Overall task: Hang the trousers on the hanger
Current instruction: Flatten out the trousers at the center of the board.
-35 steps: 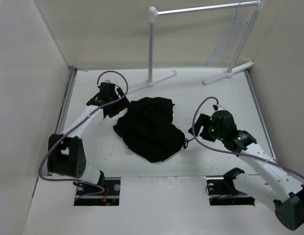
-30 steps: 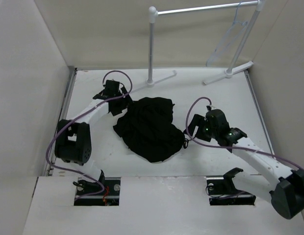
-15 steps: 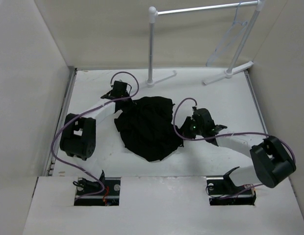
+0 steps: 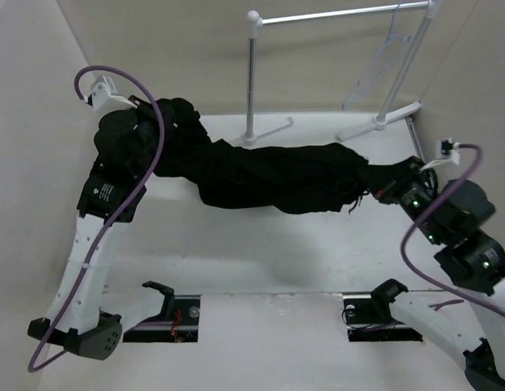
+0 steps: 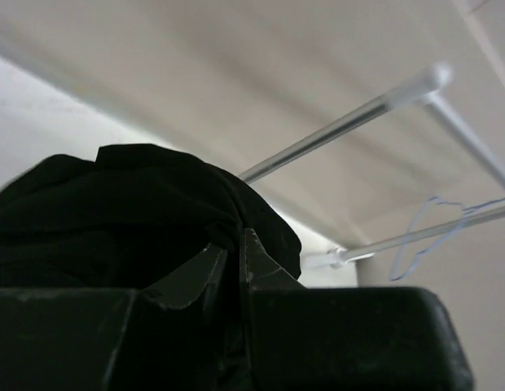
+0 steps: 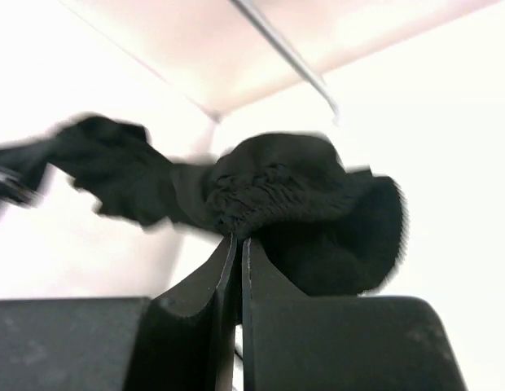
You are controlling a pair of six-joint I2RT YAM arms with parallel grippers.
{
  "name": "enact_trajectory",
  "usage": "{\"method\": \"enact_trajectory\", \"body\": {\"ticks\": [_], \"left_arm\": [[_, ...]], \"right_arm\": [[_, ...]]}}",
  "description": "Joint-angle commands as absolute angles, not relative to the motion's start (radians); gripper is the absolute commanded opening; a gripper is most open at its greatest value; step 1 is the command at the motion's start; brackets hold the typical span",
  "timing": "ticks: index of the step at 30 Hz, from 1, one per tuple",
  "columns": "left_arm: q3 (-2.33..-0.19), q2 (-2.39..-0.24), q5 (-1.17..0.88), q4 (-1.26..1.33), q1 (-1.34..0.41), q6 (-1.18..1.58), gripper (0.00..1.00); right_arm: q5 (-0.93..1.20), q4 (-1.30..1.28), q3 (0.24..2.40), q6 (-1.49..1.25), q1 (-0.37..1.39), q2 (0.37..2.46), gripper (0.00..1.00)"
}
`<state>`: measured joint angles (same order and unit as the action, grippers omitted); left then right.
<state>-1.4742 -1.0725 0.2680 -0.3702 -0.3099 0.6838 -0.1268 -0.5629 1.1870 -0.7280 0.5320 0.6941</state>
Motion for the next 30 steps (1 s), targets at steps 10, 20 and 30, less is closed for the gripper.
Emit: {"method": "enact_trajectory", "body": {"ticks": [10, 20, 30], "left_arm": [[-1.574, -1.546, 0.304, -0.494, -0.404, 0.567, 0.54], [-1.016, -1.192, 0.434, -0.514, -0.286, 0.711, 0.71], [-0.698, -1.170, 0.209, -0.413, -0.245, 0.859, 0.71]], "right_arm": [[-0.163, -0.499, 0.890, -0.729, 0.145, 0.873, 0.04], [-0.161, -0.485, 0.712, -0.741, 0.044, 0.810, 0.09], [-0.104, -0.486, 0.657, -0.750, 0.091, 0.749, 0.10]]}}
